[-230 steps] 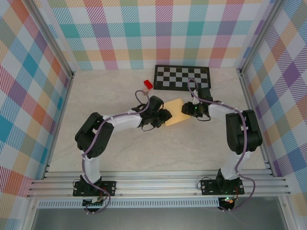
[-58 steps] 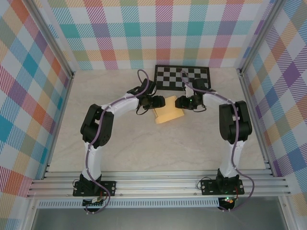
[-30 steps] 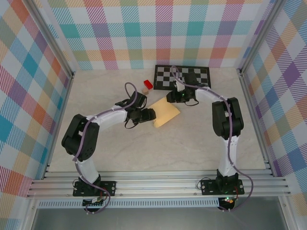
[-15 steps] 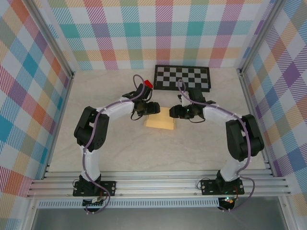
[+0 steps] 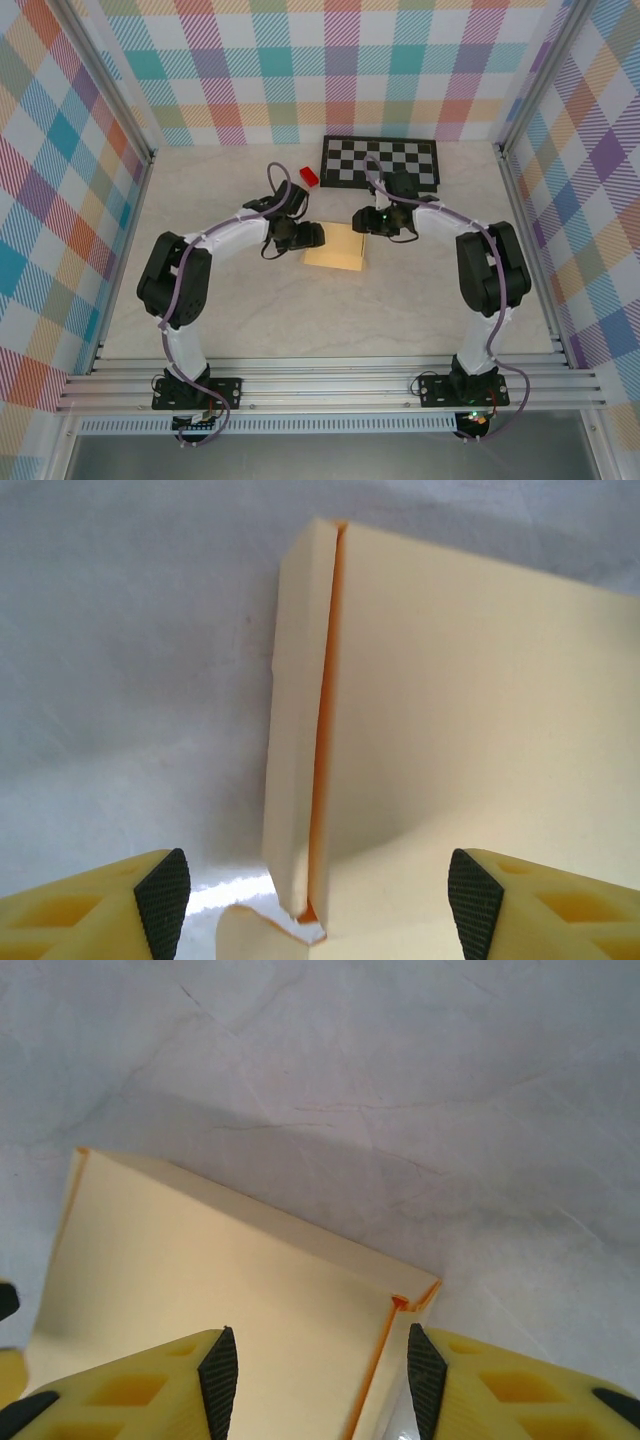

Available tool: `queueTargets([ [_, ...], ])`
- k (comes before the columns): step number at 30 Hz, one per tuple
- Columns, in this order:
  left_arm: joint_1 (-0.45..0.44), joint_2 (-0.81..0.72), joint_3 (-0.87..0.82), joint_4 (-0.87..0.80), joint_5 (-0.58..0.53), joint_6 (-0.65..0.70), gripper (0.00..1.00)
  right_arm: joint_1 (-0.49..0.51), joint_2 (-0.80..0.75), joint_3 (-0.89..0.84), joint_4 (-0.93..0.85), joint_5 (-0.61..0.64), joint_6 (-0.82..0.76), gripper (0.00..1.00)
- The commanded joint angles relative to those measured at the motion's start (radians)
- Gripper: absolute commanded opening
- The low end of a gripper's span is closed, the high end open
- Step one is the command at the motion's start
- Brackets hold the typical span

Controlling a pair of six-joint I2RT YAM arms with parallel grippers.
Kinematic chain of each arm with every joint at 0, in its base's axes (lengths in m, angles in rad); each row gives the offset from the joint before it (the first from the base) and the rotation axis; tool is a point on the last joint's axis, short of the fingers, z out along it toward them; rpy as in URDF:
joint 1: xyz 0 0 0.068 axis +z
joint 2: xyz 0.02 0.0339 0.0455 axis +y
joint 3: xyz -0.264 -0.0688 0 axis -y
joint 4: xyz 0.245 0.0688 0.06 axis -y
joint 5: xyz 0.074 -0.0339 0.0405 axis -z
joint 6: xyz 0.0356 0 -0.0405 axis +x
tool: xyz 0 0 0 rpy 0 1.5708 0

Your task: Fold the paper box

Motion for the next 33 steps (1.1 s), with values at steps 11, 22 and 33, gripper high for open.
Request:
queueTargets([
  [11,-0.058,-0.052,-0.050,0.025,0.072,-0.112,0.68,0.008,0.009,-0.036,0.030,-0.006,0.105,0.49],
  [22,-0.068,-0.164,-0.155,-0.036,0.017,-0.114,0.72,0.022,-0.006,-0.082,0.052,-0.009,0.156,0.49],
  [33,-0.119,-0.097,-0.161,0.151,0.063,-0.071,0.74,0.025,-0.008,-0.074,0.078,-0.023,0.147,0.49],
])
